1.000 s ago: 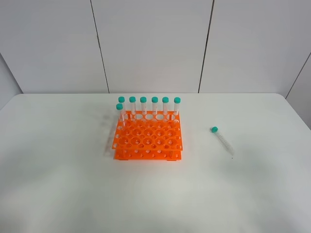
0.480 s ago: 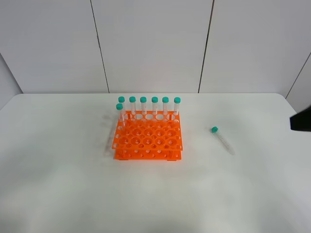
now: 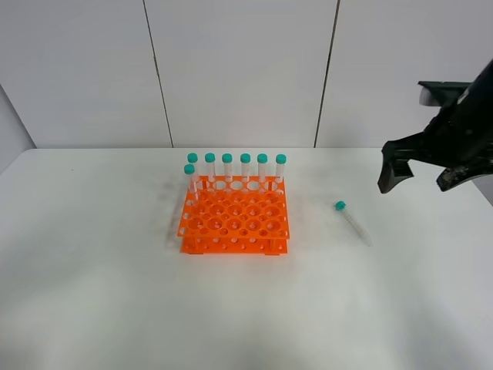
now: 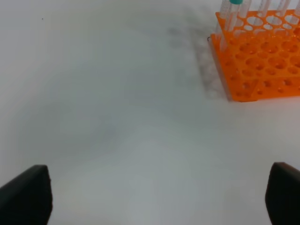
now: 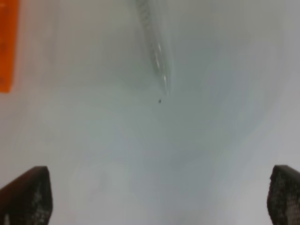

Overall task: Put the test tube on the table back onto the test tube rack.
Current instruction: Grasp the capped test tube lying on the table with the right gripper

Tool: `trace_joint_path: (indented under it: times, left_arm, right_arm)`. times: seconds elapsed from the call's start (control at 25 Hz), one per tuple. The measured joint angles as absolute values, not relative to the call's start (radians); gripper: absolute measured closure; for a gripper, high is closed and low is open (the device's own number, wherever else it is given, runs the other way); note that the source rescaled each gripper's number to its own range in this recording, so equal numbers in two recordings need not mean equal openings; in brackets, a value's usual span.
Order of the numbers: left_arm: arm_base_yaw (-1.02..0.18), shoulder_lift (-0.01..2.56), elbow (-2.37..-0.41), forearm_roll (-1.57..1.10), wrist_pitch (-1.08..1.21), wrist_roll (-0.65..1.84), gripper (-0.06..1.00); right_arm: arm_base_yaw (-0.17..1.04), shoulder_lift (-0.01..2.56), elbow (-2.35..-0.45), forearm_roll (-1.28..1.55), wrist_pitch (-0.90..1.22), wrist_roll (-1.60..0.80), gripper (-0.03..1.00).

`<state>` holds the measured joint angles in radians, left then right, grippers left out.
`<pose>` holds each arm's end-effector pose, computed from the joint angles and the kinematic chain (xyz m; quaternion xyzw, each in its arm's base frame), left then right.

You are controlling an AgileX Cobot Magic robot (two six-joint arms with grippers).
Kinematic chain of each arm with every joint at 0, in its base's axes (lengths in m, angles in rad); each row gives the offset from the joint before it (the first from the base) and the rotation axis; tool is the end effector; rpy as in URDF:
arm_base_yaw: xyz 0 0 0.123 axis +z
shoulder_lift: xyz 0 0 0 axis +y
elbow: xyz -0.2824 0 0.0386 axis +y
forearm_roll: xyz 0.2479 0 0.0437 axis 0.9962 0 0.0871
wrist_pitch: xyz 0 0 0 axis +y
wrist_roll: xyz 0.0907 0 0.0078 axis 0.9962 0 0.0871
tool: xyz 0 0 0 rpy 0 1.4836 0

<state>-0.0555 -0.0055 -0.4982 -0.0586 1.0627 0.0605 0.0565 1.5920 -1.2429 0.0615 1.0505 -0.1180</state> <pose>-0.0059 -0.0043 0.2766 0.0506 0.8509 -0.0280 0.5221 0.3149 0.0227 0.2729 -0.0747 0.9884 0.0245 0.1296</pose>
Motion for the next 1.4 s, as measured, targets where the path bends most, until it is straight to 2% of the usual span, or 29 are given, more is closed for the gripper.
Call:
trace_joint_path:
  times: [0.2, 0.48, 1.04, 1.12, 1.28, 1.4]
  left_arm:
    - [-0.056, -0.005, -0.498, -0.059, 1.063, 0.06, -0.06]
    - [-0.056, -0.005, -0.498, -0.059, 1.063, 0.06, -0.06]
    - [-0.056, -0.005, -0.498, -0.059, 1.063, 0.06, -0.06]
    - [-0.056, -0.005, -0.498, -0.059, 1.063, 0.06, -0.06]
    - [-0.056, -0.005, -0.498, -0.059, 1.063, 0.06, -0.06]
    - [-0.056, -0.005, -0.498, -0.059, 1.063, 0.06, -0.06]
  right_arm:
    - [0.079, 1.807, -1.338, 0.04, 1.008, -0.158, -0.03]
    - [0.108, 1.981, -1.349, 0.009, 0.872, -0.175, -0.03]
    - [0.108, 2.129, -1.349, 0.017, 0.76, -0.179, -0.03]
    - [0.108, 2.129, -1.349, 0.018, 0.759, -0.179, 0.02]
    - [0.108, 2.129, -1.349, 0.019, 0.756, -0.179, 0.19]
    - [0.108, 2.135, -1.349, 0.018, 0.757, -0.185, 0.23]
